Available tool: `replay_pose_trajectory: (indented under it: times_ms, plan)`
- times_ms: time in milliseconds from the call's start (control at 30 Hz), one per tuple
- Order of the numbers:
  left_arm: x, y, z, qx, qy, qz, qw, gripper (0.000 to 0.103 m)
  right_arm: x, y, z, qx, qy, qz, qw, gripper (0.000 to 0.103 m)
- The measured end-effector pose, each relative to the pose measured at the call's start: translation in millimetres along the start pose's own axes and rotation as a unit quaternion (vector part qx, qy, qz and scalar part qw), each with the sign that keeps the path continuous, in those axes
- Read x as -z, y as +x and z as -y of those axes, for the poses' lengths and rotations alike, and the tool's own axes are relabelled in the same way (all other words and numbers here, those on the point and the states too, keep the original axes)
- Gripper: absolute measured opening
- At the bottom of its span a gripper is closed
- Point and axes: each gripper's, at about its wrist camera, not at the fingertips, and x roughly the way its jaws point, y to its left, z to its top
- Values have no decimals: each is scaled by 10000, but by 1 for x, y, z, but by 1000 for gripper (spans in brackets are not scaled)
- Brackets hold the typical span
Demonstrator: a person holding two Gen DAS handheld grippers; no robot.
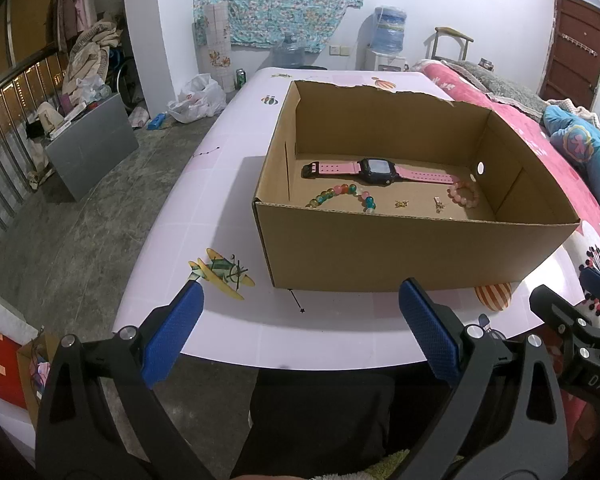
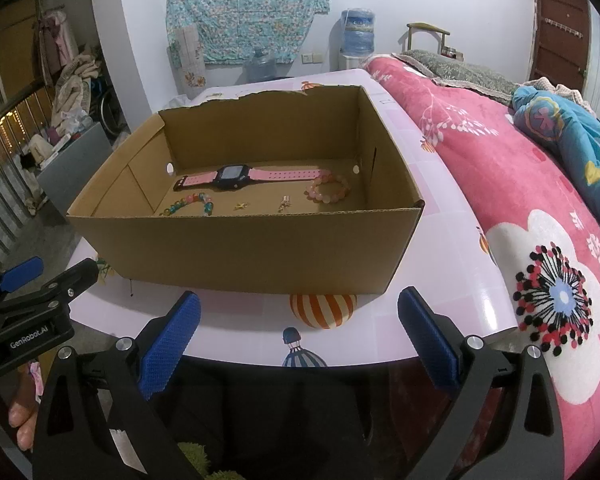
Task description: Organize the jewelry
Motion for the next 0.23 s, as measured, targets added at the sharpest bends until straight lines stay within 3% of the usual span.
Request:
replay_pose_trajectory:
  times_ms: [233]
  plan:
    - [3, -1, 1, -10, -6, -22, 10000, 95, 2, 2, 0, -4, 16, -18, 10000, 96]
